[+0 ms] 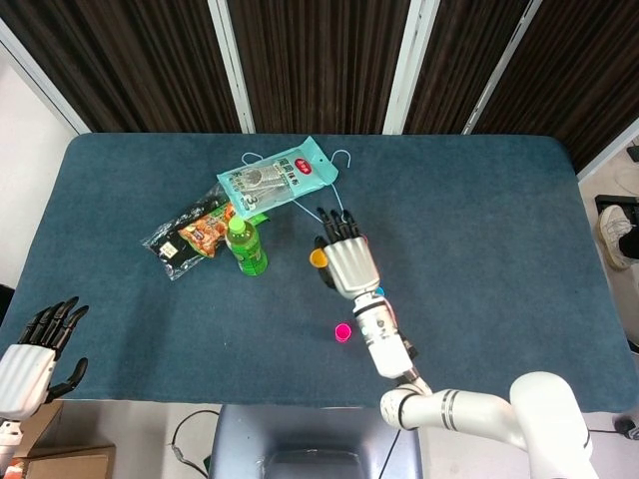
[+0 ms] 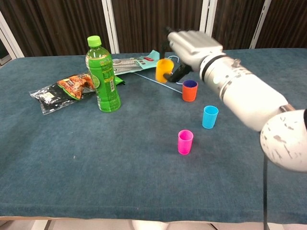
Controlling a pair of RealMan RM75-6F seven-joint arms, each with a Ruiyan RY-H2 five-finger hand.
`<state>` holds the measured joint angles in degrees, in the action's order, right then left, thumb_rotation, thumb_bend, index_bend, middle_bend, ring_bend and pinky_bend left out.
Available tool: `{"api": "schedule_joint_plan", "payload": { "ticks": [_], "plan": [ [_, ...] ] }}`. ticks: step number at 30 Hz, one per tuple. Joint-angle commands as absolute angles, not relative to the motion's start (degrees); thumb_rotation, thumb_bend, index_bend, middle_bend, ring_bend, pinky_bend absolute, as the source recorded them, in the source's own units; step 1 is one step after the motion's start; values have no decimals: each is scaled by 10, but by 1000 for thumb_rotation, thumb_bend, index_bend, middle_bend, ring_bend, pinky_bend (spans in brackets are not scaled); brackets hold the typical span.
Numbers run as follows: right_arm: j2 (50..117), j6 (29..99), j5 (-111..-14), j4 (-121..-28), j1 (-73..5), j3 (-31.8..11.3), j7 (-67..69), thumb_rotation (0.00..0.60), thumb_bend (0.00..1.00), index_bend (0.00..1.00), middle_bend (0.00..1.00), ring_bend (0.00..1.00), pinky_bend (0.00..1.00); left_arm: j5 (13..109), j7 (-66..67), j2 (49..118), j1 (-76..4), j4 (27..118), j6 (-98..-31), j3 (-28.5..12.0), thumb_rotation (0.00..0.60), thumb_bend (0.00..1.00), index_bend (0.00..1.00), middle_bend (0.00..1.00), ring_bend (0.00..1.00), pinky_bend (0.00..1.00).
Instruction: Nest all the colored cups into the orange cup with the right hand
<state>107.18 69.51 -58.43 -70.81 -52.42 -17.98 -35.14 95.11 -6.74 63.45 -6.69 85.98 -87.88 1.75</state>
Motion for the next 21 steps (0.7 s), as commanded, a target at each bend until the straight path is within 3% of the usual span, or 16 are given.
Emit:
{"api": "schedule_joint_plan", "payload": {
  "ticks": [1, 9, 21],
  "plan": [
    [1056, 673, -541, -672, -519, -222, -357, 600, 479, 645, 27, 0, 0, 951, -63, 636, -68, 861, -875, 18, 600, 434, 0, 0, 0, 102],
    [1064, 620, -491, -607, -528, -229, -377, 600, 479, 646, 27, 0, 0, 943, -55, 640, -72, 863, -863, 15, 600, 435, 0, 0, 0, 103],
    [1083, 605, -490, -575, -535, -223, -375, 600, 480, 648, 27, 0, 0, 941, -57, 638, -74, 864, -859, 16, 600, 434, 0, 0, 0, 104]
  ]
}}
